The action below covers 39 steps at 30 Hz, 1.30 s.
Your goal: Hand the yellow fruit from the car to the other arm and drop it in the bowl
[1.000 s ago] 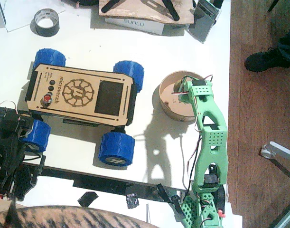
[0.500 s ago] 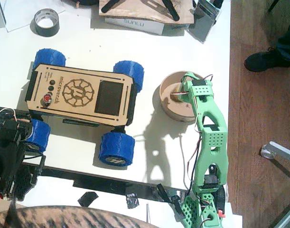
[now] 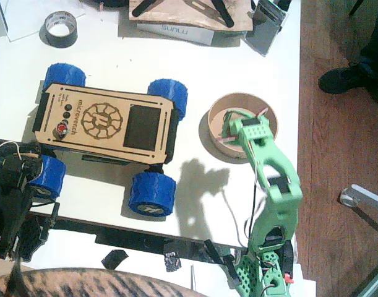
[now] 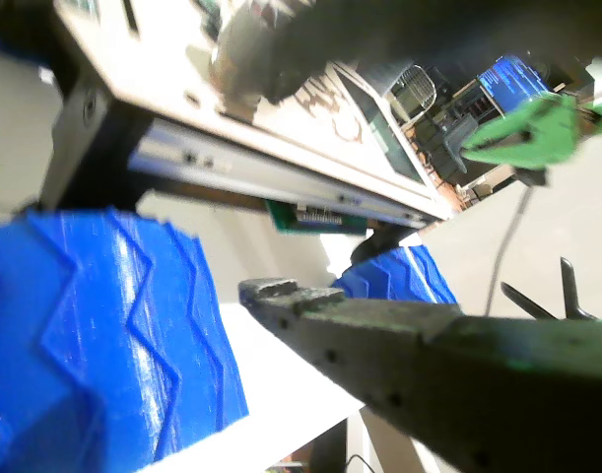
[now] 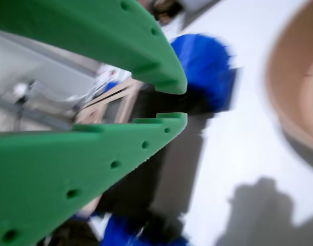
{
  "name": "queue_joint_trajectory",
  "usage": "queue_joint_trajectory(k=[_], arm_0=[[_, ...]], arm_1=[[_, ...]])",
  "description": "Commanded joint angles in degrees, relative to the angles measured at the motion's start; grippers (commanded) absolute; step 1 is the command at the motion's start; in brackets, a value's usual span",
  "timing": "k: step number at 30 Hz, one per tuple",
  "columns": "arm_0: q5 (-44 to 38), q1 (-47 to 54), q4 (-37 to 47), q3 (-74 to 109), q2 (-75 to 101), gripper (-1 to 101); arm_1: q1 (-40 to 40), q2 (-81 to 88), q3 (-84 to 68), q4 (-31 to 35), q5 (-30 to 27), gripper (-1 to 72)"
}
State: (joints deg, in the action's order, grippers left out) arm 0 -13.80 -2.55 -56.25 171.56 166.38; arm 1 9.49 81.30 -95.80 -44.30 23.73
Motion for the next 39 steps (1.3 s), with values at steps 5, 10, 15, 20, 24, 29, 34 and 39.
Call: queue_joint_trajectory(k=[5, 10, 15, 20, 24, 29, 34, 39], arm_0=[[0.26, 0.53, -1.23, -0.18, 1.05, 70], [0.26, 0.53, -1.93, -0.18, 2.37, 28], [0.26, 0.62, -2.46, -0.18, 3.78, 1], [0.26, 0.62, -2.46, -0.18, 3.87, 1], [0.26, 0.62, -2.46, -0.18, 3.87, 0], [0.26, 0.62, -2.46, -0.18, 3.87, 0], [0.26, 0.62, -2.46, -0.18, 3.87, 1], [0.26, 0.62, -2.46, -0.18, 3.78, 6]], arm_1=[[6.68, 24.17, -17.84, 1.23, -1.49, -0.1], [10.90, 46.93, -37.27, 7.03, -4.92, -0.1], [14.94, 66.97, -52.21, 7.73, -7.91, -0.1], [18.46, 79.54, -63.11, 5.54, -6.77, -0.1], [20.13, 91.93, -70.84, 1.23, -3.96, -0.1], [24.26, 105.91, -76.90, -8.09, -8.00, -0.1], [24.79, 106.17, -76.99, -9.23, -8.70, -0.1], [25.05, 106.44, -77.26, -9.05, -9.14, -0.1]])
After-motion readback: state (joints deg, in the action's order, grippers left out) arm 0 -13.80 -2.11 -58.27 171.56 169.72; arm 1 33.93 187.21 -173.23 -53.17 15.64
